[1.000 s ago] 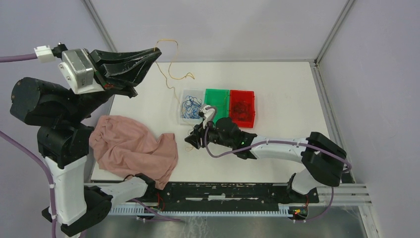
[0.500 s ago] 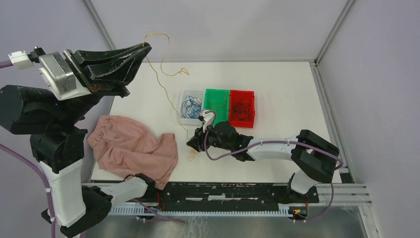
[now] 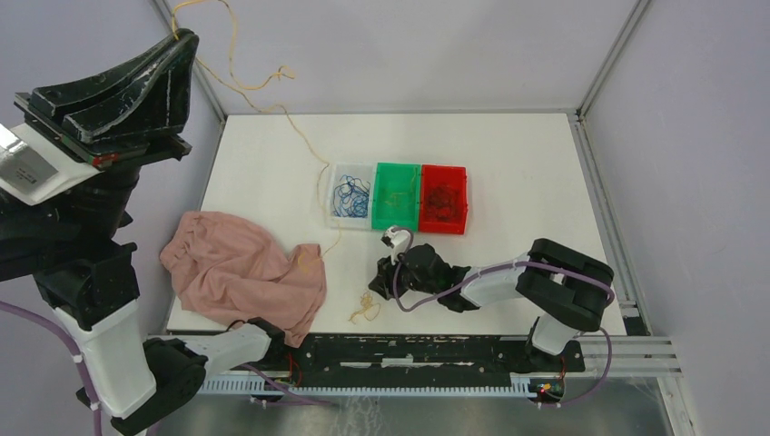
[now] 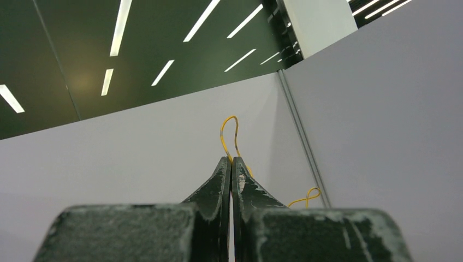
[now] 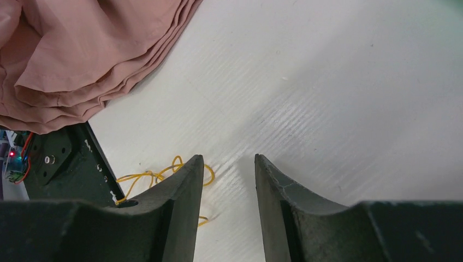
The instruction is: Untangle the cables
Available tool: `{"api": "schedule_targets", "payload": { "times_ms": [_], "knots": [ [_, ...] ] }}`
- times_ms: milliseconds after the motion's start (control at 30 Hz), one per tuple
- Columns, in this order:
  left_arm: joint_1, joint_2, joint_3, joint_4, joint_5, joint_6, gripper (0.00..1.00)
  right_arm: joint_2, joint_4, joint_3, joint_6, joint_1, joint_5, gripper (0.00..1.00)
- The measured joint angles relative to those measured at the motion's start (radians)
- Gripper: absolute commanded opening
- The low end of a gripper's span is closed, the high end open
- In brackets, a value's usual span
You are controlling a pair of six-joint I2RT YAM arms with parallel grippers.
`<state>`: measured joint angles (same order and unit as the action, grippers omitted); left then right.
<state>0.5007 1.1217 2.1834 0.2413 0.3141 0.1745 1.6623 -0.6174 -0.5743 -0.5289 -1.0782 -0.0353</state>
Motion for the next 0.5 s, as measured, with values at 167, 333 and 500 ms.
{"api": "schedule_targets", "payload": {
  "times_ms": [167, 333, 500],
  "knots": [
    [0.000, -0.021, -0.054, -0.010, 0.004, 0.007, 0.03, -0.054, 0.006, 0.025, -0.010, 0.000, 0.021, 0.66],
    [0.000, -0.062, -0.235, 0.002, 0.029, 0.006, 0.03, -0.256, 0.064, 0.016, -0.002, 0.000, 0.055, 0.73],
    [0.000, -0.070, -0.410, 0.021, 0.065, 0.000, 0.03, -0.396, 0.132, -0.032, 0.018, 0.000, 0.086, 0.73]
  ]
}}
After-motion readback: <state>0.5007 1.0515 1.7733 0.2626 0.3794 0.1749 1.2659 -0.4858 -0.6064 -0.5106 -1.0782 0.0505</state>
